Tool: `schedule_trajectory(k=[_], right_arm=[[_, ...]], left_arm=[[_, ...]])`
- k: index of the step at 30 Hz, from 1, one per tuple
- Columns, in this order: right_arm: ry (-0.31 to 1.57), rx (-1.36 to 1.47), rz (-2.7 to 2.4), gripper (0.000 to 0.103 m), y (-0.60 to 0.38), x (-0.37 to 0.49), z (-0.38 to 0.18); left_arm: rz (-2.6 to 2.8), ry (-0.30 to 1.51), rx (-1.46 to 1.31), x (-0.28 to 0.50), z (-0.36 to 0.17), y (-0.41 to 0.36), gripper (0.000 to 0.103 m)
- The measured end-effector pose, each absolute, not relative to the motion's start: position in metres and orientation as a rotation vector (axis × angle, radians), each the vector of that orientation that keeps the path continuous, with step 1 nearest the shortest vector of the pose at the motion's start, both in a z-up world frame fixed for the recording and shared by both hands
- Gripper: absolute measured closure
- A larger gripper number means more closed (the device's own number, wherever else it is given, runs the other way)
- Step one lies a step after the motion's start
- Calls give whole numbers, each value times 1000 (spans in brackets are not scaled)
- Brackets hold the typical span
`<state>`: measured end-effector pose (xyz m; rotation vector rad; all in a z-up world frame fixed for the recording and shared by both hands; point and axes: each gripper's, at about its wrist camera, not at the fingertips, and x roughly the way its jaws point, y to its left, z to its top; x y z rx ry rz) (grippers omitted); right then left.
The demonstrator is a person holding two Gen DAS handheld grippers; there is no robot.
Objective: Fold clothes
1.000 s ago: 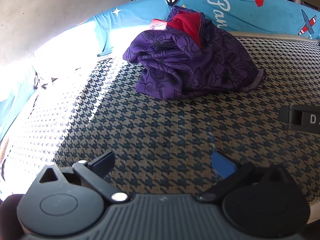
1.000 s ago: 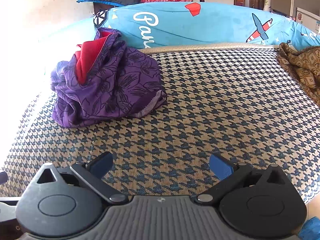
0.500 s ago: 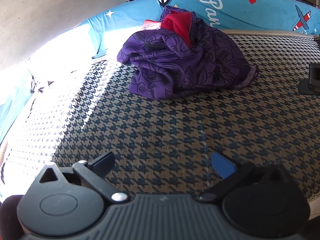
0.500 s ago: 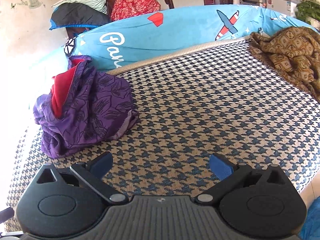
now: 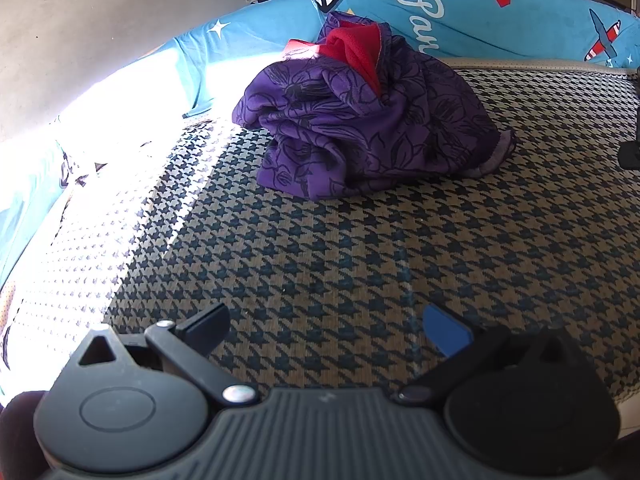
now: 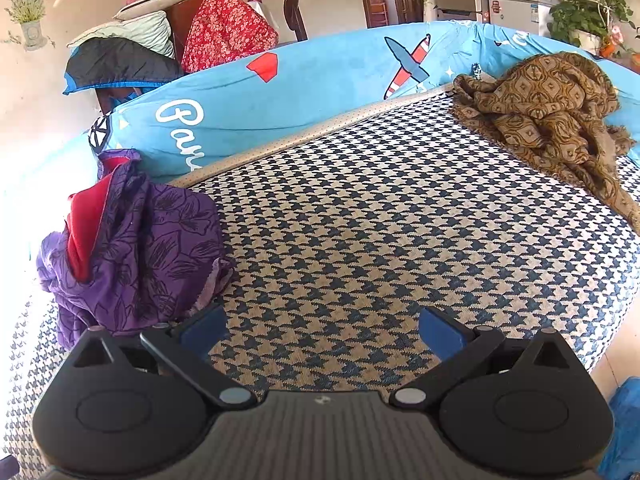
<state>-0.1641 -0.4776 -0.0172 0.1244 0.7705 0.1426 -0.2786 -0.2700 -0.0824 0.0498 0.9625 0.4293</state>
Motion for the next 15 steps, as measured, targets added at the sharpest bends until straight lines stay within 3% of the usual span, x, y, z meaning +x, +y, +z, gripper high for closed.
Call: schedule_trajectory(k=[15], right_arm=[[761, 123, 133, 0, -480, -165, -16]], left_arm=[[427, 965, 49, -277, -86, -273, 0]])
